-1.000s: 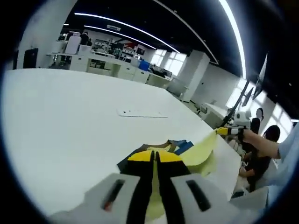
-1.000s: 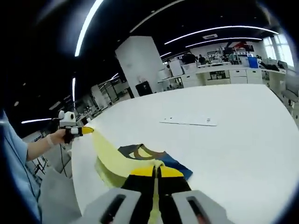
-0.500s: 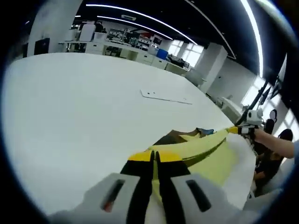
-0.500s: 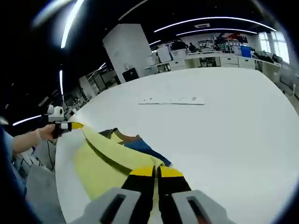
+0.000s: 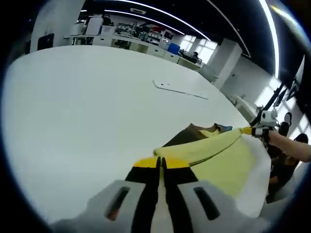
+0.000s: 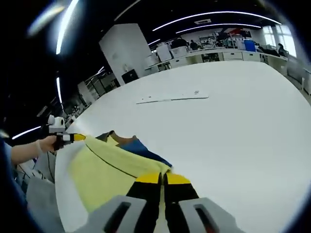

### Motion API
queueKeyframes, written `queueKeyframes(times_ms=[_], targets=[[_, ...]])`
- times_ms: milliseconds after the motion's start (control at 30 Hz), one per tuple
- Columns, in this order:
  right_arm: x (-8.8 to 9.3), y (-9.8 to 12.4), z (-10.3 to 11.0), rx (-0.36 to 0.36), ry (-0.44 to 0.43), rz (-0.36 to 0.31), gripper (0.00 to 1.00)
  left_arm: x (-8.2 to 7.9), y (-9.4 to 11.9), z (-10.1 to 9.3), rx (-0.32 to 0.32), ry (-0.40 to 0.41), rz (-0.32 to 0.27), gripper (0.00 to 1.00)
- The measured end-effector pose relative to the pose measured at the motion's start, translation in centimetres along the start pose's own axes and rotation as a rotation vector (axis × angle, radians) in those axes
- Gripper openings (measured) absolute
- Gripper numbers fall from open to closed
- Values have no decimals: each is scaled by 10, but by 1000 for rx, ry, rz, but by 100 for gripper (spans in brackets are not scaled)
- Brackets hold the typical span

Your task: Fold the garment on the visible template until the final outline fits inside the template.

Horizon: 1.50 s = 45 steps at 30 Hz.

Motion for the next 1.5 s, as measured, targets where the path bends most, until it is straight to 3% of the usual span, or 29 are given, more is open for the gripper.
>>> queueKeyframes(times_ms=[533, 867, 1033, 1100, 1133, 1233, 1333, 1400, 1500], targets=[[10, -8, -5, 10, 38, 56, 0, 10, -4, 6, -24, -25, 52, 0], [12, -10, -4, 14, 29, 56, 0, 11, -6, 6, -24, -26, 59, 0], [11, -10, -6, 2, 7, 59, 0, 10, -4, 5, -18, -26, 62, 0], [10, -10, -3, -45, 54, 50, 0, 9, -4, 5, -9, -24, 58, 0], [10, -8, -3, -45, 63, 62, 2, 9, -4, 4, 5, -32, 58, 0], [11, -3, 0, -60, 87, 56, 21, 8, 1, 0, 34, -89, 62, 0], [13, 3, 4, -93, 100, 39, 35, 8, 7, -2, 80, -118, 56, 1], [15, 6, 5, -101, 109, 41, 40, 9, 10, -2, 96, -138, 70, 5], [17, 8, 4, -102, 118, 49, 41, 10, 14, -3, 126, -180, 75, 18]])
Point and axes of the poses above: the point that each gripper's makers call its tool centre point, and the gripper's own axes: y roughly backward along the fingers, z roughly to its left, x roughly out of its underside, the point moved 10 cm from there along y, roughly backward along the fingers, and after that the axes turned 1 degree about -y, right-handed, at the moved point
